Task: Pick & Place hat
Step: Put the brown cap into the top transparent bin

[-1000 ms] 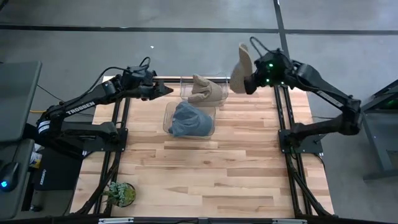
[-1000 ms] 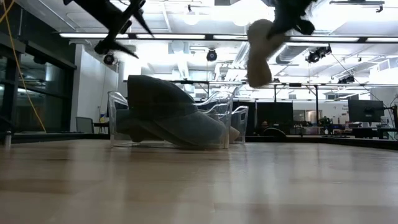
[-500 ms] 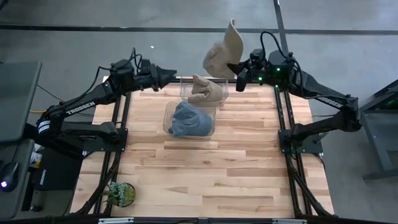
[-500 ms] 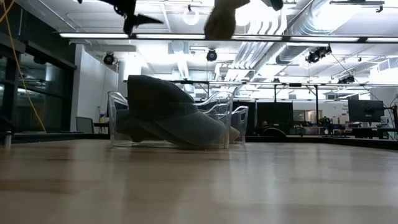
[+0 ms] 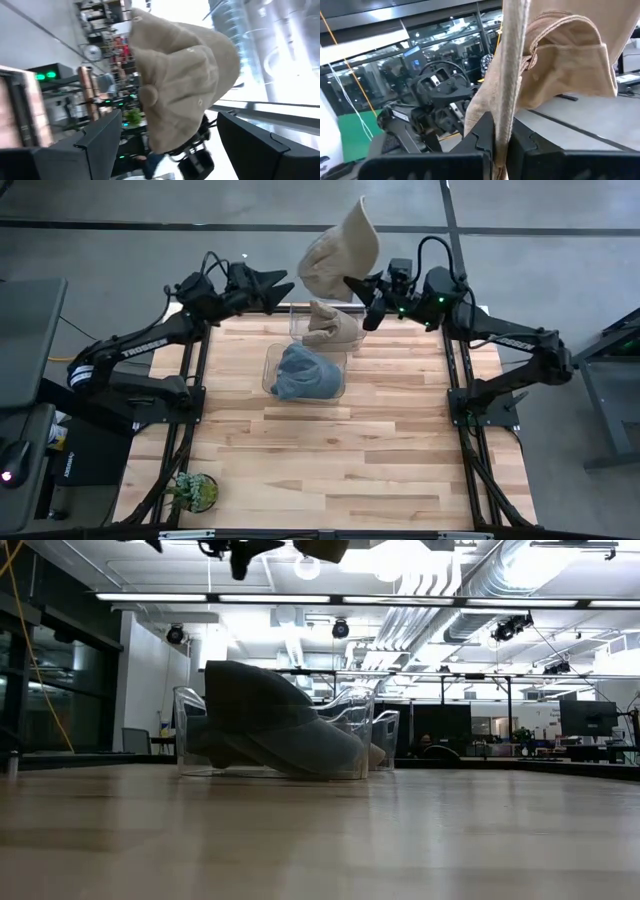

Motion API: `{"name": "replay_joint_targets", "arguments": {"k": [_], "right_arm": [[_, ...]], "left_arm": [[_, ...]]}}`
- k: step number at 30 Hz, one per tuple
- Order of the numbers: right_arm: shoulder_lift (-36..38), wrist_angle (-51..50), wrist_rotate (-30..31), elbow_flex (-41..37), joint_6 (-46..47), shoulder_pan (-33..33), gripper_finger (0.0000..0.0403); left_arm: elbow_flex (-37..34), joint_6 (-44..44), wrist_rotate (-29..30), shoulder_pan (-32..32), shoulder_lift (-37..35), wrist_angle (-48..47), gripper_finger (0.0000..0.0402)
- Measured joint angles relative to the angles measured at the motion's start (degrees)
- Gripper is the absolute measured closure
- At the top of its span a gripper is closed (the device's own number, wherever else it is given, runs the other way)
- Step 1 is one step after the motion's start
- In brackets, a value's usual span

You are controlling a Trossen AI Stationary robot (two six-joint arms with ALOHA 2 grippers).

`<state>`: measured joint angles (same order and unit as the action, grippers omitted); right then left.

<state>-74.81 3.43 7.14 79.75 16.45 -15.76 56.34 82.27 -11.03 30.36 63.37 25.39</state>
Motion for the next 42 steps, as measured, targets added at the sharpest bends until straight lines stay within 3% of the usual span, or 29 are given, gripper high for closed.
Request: {"name": "replay_joint_targets", "arguments": {"k": [22, 42], "right_arm": [[-0.63, 2.86, -3.48, 0.0, 1.1, 0.07, 0.039], [-8.22, 8.29, -6.98, 0.0, 5.59, 0.07, 0.039]], "left_arm": [[-0.04, 9.59, 0.58, -0.01, 10.74, 22.52, 0.0099], [-0.02, 11.19, -2.04, -0.01, 10.89, 24.61, 0.0099]]}}
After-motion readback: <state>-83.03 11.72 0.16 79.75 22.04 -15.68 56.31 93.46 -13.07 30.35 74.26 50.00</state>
